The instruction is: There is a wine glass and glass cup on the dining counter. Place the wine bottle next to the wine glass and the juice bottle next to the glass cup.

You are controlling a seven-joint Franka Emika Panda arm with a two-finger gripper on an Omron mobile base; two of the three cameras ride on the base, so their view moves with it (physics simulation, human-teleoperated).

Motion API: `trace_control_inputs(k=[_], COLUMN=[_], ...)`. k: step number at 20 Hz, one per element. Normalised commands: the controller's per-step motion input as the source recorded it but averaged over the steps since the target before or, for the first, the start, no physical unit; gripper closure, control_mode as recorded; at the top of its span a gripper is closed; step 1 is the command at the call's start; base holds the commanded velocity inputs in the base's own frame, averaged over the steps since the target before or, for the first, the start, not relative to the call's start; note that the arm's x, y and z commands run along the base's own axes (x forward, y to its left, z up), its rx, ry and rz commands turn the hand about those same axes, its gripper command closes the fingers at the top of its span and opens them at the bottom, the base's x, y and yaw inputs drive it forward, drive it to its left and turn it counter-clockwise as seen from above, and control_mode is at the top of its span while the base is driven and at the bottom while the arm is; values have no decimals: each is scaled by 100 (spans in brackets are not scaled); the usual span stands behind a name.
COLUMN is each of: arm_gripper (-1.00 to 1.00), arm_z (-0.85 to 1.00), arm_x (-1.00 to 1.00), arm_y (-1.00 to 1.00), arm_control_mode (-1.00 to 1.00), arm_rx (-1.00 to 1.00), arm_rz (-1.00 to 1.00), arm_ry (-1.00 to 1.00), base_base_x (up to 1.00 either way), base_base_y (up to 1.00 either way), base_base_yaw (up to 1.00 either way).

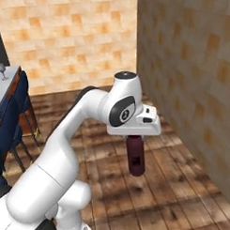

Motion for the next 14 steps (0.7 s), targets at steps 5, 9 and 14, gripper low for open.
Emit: trace_control_inputs(k=[5,9,14], arm_gripper=[100,100,100], arm_z=[0,0,0], arm_x=[0,0,0], arm_y=[0,0,0], arm_control_mode=[100,100,100], arm_rx=[0,0,0], arm_rz=[0,0,0], arm_ry=[0,0,0], base_base_x=[84,82,81], base_base_y=[-15,-10,-11], base_base_yaw=[5,16,17])
